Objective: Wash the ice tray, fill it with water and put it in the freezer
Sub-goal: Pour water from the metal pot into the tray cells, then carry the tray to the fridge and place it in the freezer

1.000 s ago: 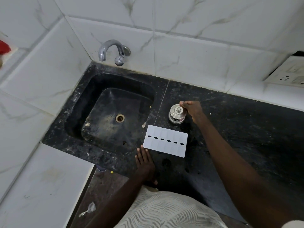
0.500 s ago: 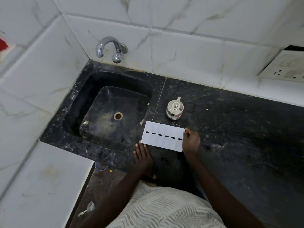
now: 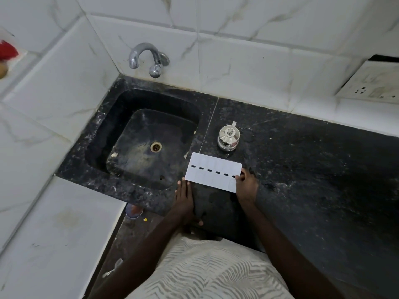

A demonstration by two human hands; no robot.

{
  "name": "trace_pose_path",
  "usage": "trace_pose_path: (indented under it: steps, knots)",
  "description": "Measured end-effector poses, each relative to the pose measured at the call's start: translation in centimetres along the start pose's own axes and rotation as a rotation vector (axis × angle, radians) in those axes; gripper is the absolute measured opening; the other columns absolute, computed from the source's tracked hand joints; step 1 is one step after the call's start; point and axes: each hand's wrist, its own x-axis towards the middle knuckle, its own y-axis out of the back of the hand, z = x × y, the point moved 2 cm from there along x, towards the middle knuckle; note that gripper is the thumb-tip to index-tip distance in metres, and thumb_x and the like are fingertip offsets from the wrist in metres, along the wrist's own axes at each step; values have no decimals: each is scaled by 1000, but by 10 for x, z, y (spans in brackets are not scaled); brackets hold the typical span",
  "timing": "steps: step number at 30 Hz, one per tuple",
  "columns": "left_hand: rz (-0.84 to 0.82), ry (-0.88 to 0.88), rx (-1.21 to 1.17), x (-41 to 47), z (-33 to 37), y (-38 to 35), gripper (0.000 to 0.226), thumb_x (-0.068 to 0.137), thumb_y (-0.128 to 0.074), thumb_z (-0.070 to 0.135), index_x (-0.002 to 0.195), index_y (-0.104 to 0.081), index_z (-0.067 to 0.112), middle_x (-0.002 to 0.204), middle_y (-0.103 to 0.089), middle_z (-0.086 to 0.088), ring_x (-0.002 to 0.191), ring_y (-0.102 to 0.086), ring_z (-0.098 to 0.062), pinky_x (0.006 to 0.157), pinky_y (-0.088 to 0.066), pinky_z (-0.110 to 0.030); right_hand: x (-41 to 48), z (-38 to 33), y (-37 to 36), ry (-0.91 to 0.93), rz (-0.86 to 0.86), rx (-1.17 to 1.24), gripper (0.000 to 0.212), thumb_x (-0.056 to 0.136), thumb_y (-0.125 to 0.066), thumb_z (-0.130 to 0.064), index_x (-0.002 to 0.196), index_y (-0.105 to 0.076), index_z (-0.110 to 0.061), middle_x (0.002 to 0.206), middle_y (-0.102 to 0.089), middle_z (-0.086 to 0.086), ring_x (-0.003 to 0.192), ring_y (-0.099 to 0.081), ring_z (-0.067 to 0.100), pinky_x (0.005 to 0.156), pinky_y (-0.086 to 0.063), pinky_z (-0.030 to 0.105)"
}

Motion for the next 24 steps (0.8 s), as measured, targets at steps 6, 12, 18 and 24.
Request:
trace_pose_path:
  steps: [6, 12, 18, 24]
  knots:
    - [269, -16, -313, -3, -13, 15, 74, 101, -64, 17, 162, -25, 0, 172, -19, -16, 160, -16, -35, 127, -10, -31, -6, 3, 1, 14, 15, 28, 26, 88, -70, -6, 114, -72, -12, 83, -67, 7, 75, -61, 23, 70, -40, 28]
    - [576, 153, -496, 6, -13, 48, 19, 104, -53, 9, 107, -70, 5, 113, -72, -16, 104, -64, -34, 84, -40, -33, -9, 5, 1, 16, 15, 52, 28, 88, -70, -6, 115, -74, -13, 80, -68, 7, 73, -62, 24, 68, -43, 30]
    - [536, 135, -554, 22, -2, 67, 22, 104, -56, 9, 113, -73, -2, 114, -75, -20, 108, -67, -35, 80, -37, -29, -12, 11, 2, 14, -18, 27, 30, 87, -72, -7, 117, -75, -15, 77, -66, 9, 71, -62, 27, 68, -48, 34]
    - [470, 123, -550, 37, -6, 67, 18, 104, -57, 13, 104, -74, 7, 102, -76, -14, 96, -68, -33, 78, -42, -33, -17, 14, 2, 8, -44, 7, 34, 89, -72, -9, 122, -74, -17, 80, -67, 8, 72, -62, 23, 68, -45, 30]
